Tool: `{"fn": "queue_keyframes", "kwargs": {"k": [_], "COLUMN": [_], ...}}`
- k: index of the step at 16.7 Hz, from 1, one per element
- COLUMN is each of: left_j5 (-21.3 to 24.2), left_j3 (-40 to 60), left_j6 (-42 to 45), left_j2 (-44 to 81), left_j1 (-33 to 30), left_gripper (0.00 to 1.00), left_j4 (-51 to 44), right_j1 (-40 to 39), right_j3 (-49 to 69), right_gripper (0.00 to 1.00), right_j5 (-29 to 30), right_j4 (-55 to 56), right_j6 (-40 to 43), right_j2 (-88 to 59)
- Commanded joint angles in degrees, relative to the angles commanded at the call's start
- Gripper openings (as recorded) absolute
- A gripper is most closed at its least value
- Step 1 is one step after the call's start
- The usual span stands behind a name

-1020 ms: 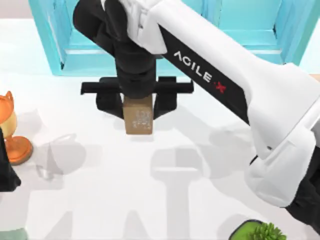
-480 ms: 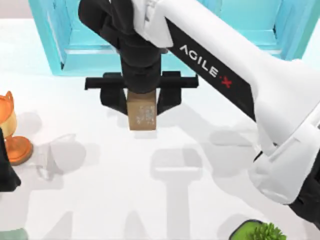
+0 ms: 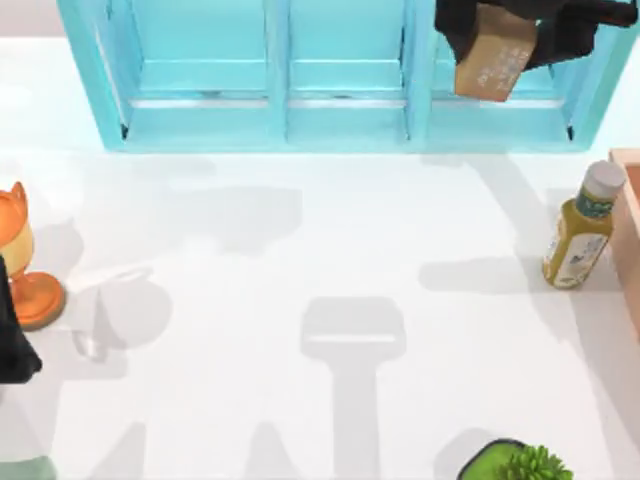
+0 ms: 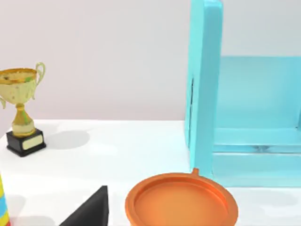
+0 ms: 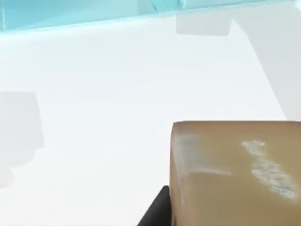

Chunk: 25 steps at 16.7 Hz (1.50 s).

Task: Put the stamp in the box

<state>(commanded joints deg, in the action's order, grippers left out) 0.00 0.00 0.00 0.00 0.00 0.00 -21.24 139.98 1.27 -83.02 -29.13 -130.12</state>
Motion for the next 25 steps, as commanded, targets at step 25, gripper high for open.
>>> {"fn": "queue_keyframes", "kwargs": {"k": [25], "left_j5": [0.0], "left_j3": [0.0], "left_j6": [0.0], "left_j2": [0.0], "left_j1": [0.0], "left_gripper": [1.00], "left_j4": [0.0], "right_j1": [40.0], "right_j3": [-63.1], "right_gripper": [0.00], "right_j5": [-3.4], "right_j4": [18.9], "right_j6": [47.2], "right_j2": [33.5]}}
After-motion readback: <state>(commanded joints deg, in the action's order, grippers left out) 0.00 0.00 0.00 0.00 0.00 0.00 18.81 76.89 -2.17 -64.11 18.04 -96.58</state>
